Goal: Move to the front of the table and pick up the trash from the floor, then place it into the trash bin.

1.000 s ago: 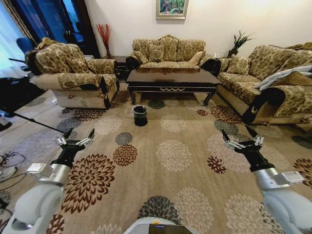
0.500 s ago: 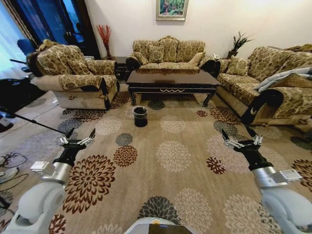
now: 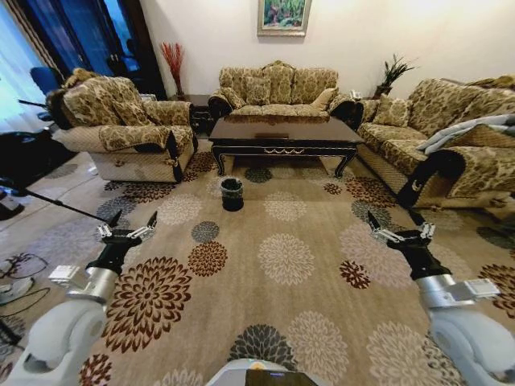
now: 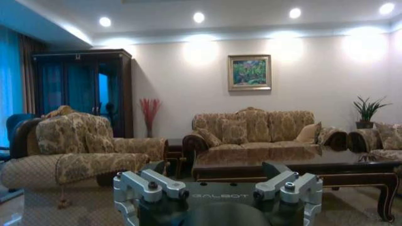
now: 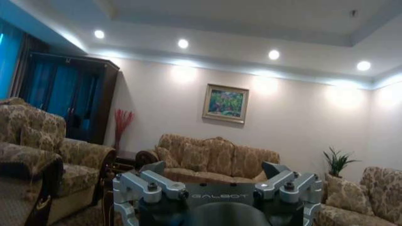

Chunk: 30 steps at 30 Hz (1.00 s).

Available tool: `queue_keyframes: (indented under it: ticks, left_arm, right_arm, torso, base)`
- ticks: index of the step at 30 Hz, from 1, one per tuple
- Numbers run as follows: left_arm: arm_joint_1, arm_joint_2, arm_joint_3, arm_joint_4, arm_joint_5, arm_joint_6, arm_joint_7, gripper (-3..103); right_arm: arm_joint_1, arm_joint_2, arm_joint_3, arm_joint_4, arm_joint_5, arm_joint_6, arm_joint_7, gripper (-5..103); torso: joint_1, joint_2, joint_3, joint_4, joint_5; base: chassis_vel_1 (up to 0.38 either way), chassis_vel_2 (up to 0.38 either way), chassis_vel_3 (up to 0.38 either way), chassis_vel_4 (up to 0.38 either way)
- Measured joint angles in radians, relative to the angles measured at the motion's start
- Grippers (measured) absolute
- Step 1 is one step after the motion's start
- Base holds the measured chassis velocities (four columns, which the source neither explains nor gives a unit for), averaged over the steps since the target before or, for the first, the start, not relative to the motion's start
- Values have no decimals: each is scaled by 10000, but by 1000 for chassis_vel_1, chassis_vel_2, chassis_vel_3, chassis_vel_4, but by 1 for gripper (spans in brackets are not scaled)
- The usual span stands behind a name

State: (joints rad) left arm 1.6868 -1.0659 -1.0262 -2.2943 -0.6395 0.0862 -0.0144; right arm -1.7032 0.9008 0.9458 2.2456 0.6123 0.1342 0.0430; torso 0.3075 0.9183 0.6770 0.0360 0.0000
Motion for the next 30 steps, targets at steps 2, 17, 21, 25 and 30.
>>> queue_keyframes:
  ticks: [2, 17, 21, 25, 30]
  left_arm:
    - [24, 6, -29, -24, -12, 2, 0, 100]
    - [351, -39, -318, -337, -120, 14, 42, 100]
    - [367, -78, -287, -344, -118, 43, 45, 100]
    - [366, -135, -260, -362, -123, 100, 1, 100]
    - [440, -187, -242, -463, -396, 395, -696, 100]
  right_arm:
    - [-7, -5, 11, 6, 6, 10, 0, 100]
    - [-172, -36, 185, 114, 22, 103, -34, 100]
    - [-180, -72, 188, 114, 134, 104, -20, 100]
    - [-171, -119, 214, 114, 267, 87, -8, 100]
    - [-17, -186, 58, 13, 578, 143, -14, 100]
  torso:
    - [24, 55, 32, 0, 0]
    - [356, 786, 429, 0, 0]
    - [432, 970, 541, 1, 1]
    - [504, 1134, 630, -1, 0]
    - [626, 1415, 792, 0, 1]
  base:
    - [0, 0, 0, 0]
    - [0, 0, 0, 0]
    - [0, 0, 0, 0]
    - [0, 0, 0, 0]
    - [0, 0, 0, 0]
